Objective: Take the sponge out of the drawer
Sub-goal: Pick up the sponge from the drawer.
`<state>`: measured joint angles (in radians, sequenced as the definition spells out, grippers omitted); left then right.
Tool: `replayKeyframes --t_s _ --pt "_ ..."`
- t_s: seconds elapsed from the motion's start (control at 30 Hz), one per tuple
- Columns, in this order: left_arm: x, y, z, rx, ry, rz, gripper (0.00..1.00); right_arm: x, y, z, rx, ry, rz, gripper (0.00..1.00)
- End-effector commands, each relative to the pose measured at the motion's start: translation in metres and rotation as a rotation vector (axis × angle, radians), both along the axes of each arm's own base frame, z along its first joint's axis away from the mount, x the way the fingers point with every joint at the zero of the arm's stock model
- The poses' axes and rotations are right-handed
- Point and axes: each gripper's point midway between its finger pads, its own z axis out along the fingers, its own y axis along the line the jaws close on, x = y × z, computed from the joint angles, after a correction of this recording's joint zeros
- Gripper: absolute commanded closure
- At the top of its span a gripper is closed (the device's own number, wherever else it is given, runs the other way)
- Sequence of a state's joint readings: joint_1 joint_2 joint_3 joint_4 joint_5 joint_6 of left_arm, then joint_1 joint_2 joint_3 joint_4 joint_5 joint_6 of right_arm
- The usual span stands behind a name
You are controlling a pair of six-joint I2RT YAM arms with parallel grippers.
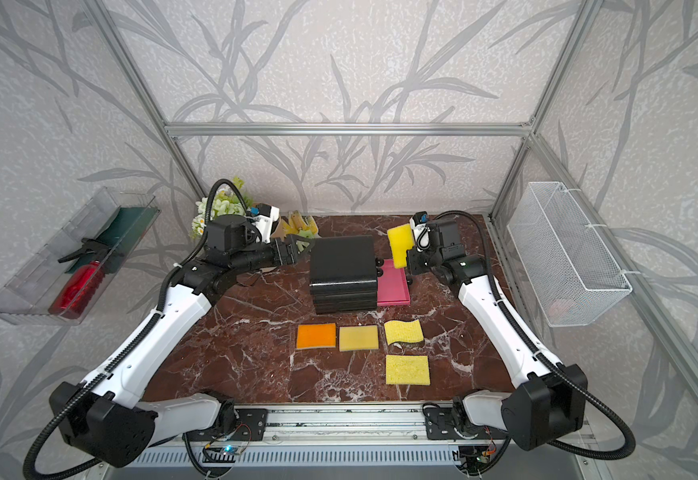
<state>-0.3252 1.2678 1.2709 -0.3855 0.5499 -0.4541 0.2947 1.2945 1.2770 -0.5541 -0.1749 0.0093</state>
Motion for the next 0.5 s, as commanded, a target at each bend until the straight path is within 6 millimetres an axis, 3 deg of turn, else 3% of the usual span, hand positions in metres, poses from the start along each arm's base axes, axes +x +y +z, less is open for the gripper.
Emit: replayKeyframes --t_s 0.0,0.23,0.47 --pt "-0.020 -0.022 -0.003 0.064 0.008 -0.163 0.06 -0.037 0.037 0.015 0.046 0.018 0.288 1.00" --pt "-0.043 -0.072 -0.012 0.183 0.007 -0.395 0.11 -0.085 0.090 0.000 -0.036 0.082 0.649 1.00" --pt "-0.047 -0.084 -0.025 0.193 0.029 -0.443 0.22 -0.093 0.100 0.003 -0.048 0.059 0.709 1.00"
